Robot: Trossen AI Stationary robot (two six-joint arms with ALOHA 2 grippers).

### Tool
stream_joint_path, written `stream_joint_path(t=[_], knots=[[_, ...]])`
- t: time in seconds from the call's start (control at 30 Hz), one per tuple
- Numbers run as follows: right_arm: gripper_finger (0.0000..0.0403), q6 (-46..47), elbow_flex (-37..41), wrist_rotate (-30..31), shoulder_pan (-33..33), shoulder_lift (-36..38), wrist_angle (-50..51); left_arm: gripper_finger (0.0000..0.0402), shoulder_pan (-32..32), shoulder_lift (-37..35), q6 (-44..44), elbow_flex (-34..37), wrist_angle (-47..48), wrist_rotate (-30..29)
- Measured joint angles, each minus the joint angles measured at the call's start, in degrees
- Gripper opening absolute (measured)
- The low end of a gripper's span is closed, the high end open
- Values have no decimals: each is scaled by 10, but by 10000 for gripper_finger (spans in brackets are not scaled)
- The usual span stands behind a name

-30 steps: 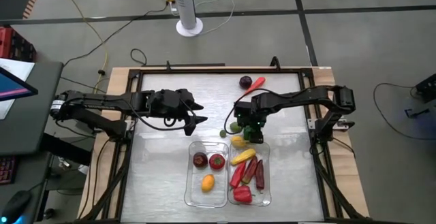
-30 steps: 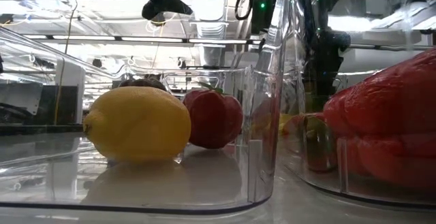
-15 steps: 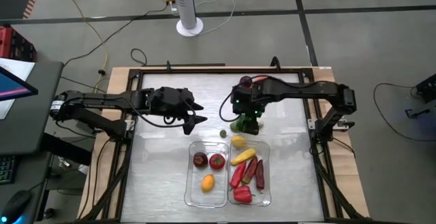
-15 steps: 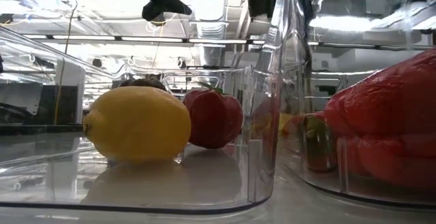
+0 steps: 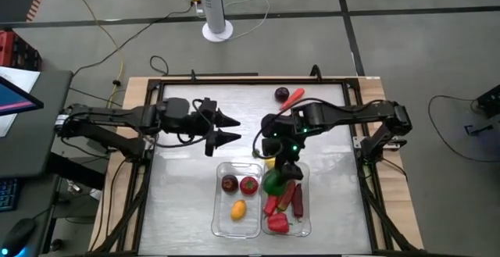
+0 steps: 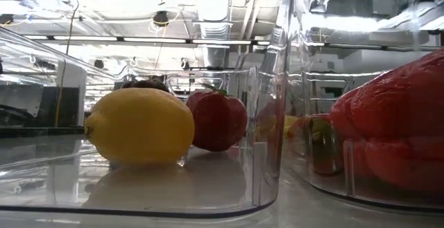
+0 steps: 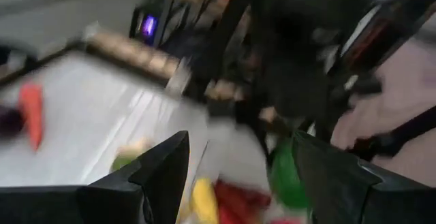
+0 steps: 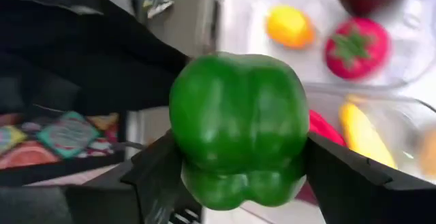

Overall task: Sort produce into baskets
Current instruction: Put the green bell pepper into the right transparent bin, then put the right lime into the left transparent bin

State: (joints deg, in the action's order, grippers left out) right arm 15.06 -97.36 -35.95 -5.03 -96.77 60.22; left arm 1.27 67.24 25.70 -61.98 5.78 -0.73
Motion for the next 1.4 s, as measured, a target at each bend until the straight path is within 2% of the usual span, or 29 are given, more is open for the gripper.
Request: stream_joint_path(t=[0.2, 0.4, 0.53, 0.6, 0.7, 0.8, 0.93, 1.13, 1.27, 1.4], knots=[[305, 35, 0, -57, -3, 0, -69, 244, 6, -9, -2, 0, -18, -27], [305, 84, 0, -137, 1, 0, -144, 244, 13, -19, 1, 0, -38, -21], [305, 90, -1, -142, 7, 6, -143, 244, 17, -25, -2, 0, -37, -22], [305, 62, -1, -108, 9, 6, -82, 244, 21, -26, -4, 0, -38, -31], [306, 6, 10, -14, 10, 3, 17, 244, 29, -27, -10, 0, -34, -46], [310, -1, 35, 67, 10, 1, 69, 244, 31, -28, -12, 0, -34, -47], [336, -1, 67, 71, 8, 1, 75, 244, 31, -28, -12, 0, -21, -49], [392, -15, 69, 76, 10, 1, 107, 244, 30, -28, -11, 0, 0, -70], [393, -17, 69, 104, 45, 12, 133, 244, 30, -28, -9, 0, 7, -77], [384, -60, 68, 175, 83, 18, 132, 244, 30, -28, -10, 0, 14, -92]])
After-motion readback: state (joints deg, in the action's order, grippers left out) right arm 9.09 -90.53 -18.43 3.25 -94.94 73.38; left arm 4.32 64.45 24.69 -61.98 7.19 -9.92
